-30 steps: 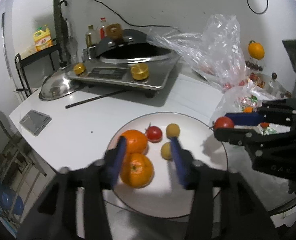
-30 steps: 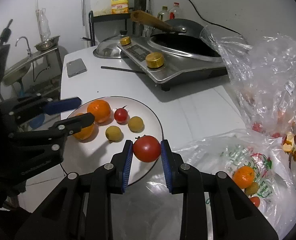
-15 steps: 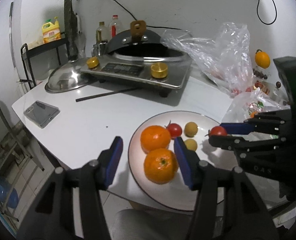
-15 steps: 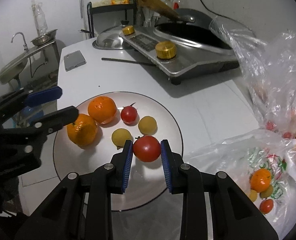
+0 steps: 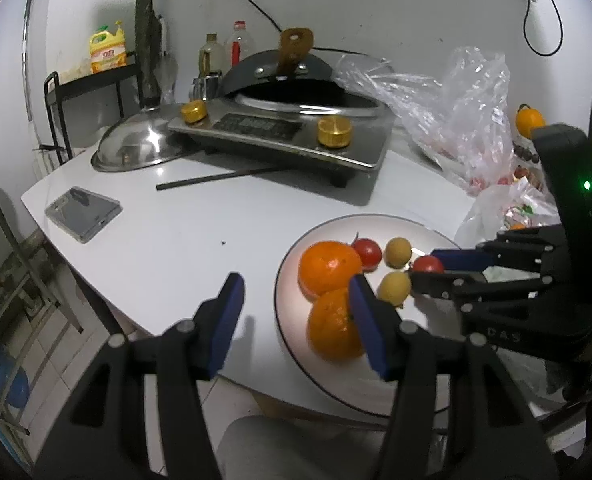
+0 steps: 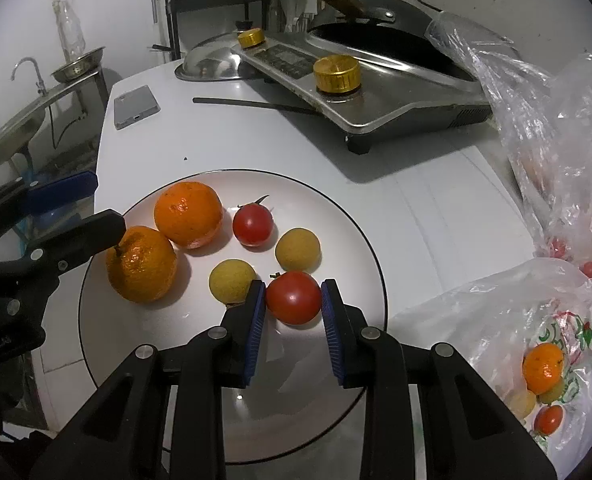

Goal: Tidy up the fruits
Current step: 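Lower the cherry tomato onto the plate and open the right tool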

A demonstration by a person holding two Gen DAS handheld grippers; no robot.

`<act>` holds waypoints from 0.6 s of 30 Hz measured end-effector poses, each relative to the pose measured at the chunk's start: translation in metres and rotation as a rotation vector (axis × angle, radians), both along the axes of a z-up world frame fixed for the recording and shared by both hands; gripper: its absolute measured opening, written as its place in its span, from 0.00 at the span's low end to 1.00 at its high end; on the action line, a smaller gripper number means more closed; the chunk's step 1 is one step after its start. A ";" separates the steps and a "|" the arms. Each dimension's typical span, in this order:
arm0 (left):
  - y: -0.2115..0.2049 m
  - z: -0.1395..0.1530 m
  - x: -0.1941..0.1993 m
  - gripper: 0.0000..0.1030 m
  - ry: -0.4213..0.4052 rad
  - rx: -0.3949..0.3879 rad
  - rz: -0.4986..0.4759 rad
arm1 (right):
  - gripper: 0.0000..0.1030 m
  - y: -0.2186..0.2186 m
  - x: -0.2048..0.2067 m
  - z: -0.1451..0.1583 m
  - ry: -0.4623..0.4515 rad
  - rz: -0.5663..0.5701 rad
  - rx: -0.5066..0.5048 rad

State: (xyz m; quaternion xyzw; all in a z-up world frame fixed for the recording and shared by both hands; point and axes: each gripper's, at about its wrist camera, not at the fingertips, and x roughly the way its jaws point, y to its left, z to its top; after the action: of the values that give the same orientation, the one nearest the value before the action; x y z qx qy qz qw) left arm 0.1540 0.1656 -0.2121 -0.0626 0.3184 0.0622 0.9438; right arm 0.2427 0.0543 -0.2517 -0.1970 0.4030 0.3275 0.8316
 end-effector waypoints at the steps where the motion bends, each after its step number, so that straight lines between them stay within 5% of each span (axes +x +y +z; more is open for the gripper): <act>1: 0.001 0.000 -0.001 0.60 -0.002 -0.002 0.003 | 0.30 0.001 0.000 0.000 0.001 0.000 -0.001; 18: -0.012 0.017 -0.021 0.63 -0.031 0.009 0.002 | 0.39 -0.005 -0.014 0.017 -0.034 -0.002 0.002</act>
State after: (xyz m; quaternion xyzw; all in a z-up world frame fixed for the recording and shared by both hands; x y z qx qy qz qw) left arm 0.1335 0.1540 -0.1953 -0.0594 0.3032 0.0638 0.9489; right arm 0.2282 0.0492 -0.2345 -0.2013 0.3886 0.3235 0.8389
